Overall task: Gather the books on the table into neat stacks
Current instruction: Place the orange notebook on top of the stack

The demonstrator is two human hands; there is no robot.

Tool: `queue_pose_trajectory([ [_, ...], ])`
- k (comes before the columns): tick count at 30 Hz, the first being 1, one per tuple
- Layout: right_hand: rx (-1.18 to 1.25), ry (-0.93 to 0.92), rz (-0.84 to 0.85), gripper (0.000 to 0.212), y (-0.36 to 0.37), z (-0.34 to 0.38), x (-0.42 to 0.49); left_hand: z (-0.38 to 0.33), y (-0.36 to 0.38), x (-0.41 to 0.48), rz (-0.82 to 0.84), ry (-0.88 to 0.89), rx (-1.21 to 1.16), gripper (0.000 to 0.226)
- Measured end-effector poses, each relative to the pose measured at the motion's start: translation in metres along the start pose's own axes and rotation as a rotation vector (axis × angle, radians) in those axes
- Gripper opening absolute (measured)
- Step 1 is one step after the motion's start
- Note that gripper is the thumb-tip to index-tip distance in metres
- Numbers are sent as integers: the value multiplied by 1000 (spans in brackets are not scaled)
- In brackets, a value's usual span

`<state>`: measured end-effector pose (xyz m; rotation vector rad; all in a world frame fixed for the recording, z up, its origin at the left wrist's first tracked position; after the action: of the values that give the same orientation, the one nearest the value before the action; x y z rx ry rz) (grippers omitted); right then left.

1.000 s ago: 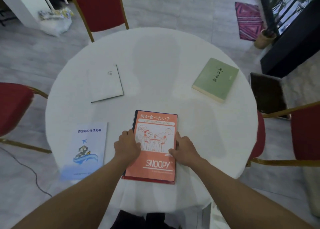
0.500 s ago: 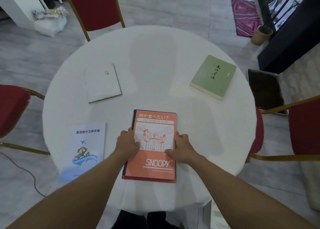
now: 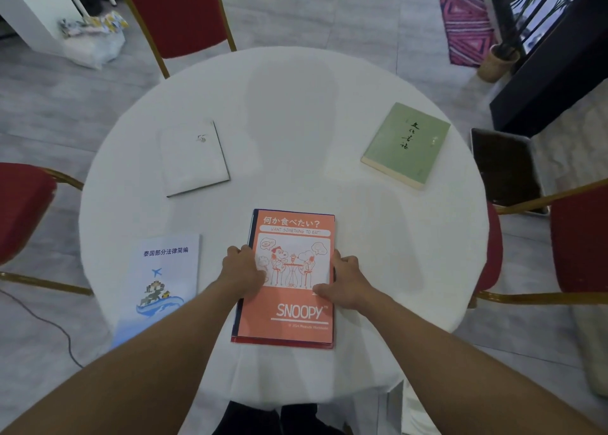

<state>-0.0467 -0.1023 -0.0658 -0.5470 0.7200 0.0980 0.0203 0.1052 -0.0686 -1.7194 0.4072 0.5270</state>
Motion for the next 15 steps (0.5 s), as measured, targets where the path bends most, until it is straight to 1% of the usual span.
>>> queue_pose_trajectory([
  [15,-35,-1,22,83,-1,0,6,-4,-8,5,59,9,55,55],
])
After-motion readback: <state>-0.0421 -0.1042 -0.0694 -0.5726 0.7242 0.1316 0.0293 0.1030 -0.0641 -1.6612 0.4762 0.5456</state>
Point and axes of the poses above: each hand's wrist, its own x-axis towards the middle knuckle, its own y-axis out of the palm, z = x × y, the point moved 4 cm from there along x, towards the middle knuckle, and after that the axes turned 10 degrees about x, right-handed, at the moved point
